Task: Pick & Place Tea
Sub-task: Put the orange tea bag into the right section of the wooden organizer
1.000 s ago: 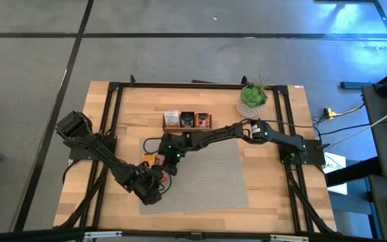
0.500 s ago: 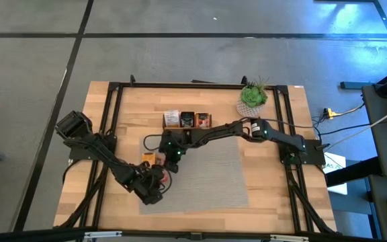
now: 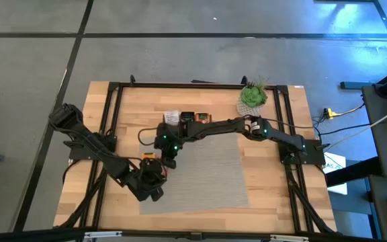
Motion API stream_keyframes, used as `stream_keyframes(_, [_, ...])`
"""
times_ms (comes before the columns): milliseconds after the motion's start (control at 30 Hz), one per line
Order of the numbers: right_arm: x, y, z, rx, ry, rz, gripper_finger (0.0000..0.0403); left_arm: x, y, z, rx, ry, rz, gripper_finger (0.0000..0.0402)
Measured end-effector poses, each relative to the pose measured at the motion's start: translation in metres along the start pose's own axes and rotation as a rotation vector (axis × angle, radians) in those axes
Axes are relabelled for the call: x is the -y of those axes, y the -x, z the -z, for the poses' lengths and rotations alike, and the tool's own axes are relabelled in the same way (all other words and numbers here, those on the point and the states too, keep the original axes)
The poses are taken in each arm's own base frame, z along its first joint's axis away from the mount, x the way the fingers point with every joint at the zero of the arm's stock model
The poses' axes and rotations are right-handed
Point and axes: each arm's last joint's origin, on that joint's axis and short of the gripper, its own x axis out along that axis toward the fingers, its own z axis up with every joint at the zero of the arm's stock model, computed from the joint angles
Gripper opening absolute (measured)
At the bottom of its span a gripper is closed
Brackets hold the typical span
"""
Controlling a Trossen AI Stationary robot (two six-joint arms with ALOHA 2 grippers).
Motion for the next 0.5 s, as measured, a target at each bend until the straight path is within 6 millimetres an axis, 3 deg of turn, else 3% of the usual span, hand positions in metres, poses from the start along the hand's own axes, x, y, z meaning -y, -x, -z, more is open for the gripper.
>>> stream_keyframes(267, [-0.009, 0.068, -0.036, 0.044, 0.079, 0.043, 0.0, -0.005, 0.04, -0.033, 0.311, 0.066, 0.011, 0.0072])
stream_keyframes(500, [-0.006, 0.132, -0.033, 0.056, 0.087, 0.187, 0.0, -0.018, 0.071, -0.059, 0.455, 0.085, 0.023, 0.0072])
